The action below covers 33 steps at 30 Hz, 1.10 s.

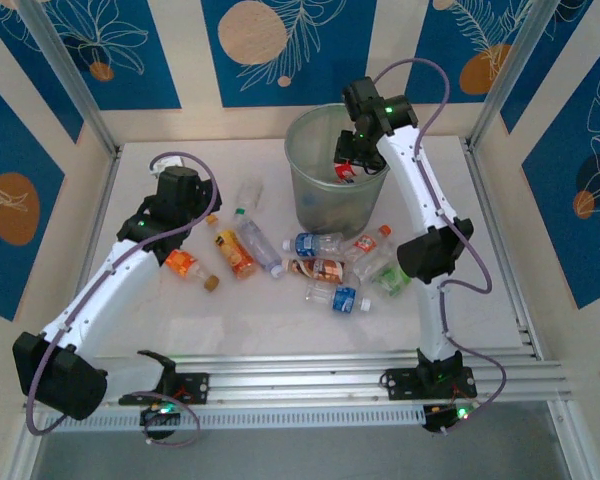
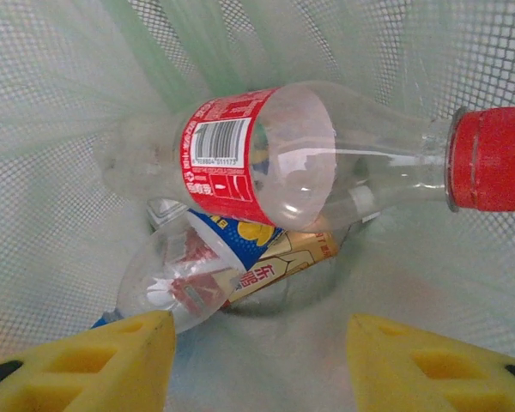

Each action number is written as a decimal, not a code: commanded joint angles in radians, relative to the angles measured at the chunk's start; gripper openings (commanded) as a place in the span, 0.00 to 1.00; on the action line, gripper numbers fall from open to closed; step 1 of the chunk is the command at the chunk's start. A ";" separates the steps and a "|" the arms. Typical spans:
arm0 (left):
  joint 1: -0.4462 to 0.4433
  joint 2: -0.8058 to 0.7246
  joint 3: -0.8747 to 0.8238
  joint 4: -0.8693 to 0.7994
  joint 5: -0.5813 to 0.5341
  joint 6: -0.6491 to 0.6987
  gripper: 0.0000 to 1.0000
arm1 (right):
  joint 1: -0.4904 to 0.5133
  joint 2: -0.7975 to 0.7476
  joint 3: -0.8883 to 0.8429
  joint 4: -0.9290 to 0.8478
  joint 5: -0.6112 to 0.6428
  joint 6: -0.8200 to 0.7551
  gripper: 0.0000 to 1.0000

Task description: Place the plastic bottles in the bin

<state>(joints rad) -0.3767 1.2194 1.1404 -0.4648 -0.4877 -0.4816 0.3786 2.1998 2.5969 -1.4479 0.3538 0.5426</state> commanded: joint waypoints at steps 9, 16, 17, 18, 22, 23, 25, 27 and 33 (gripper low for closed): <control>0.014 -0.007 0.013 -0.001 -0.027 -0.015 0.99 | -0.014 0.120 0.074 -0.004 -0.041 0.005 0.61; 0.018 -0.010 0.012 0.000 -0.036 -0.015 1.00 | -0.029 0.162 0.084 0.044 -0.004 -0.013 0.75; 0.017 -0.009 0.013 0.000 -0.037 -0.015 0.99 | -0.029 0.168 0.083 0.055 0.005 -0.018 0.82; 0.018 -0.009 0.013 0.002 -0.038 -0.015 1.00 | -0.029 0.173 0.083 0.071 0.016 -0.023 0.87; 0.020 -0.005 0.016 0.004 -0.032 -0.015 1.00 | -0.029 0.176 0.059 0.180 0.046 -0.064 0.89; 0.020 -0.005 0.017 0.003 -0.033 -0.015 0.99 | -0.027 0.174 0.054 0.211 0.051 -0.076 0.89; 0.022 -0.004 0.018 0.001 -0.032 -0.015 0.99 | -0.023 0.171 0.051 0.280 0.048 -0.110 0.90; 0.023 -0.004 0.020 -0.001 -0.033 -0.014 0.99 | -0.018 0.162 0.052 0.342 0.044 -0.141 0.90; 0.024 -0.003 0.027 -0.003 -0.032 -0.011 1.00 | -0.018 0.123 -0.014 0.513 0.009 -0.211 0.94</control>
<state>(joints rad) -0.3676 1.2194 1.1404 -0.4652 -0.5034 -0.4896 0.3588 2.3642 2.6133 -1.0481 0.3836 0.3851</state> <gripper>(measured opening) 0.994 0.933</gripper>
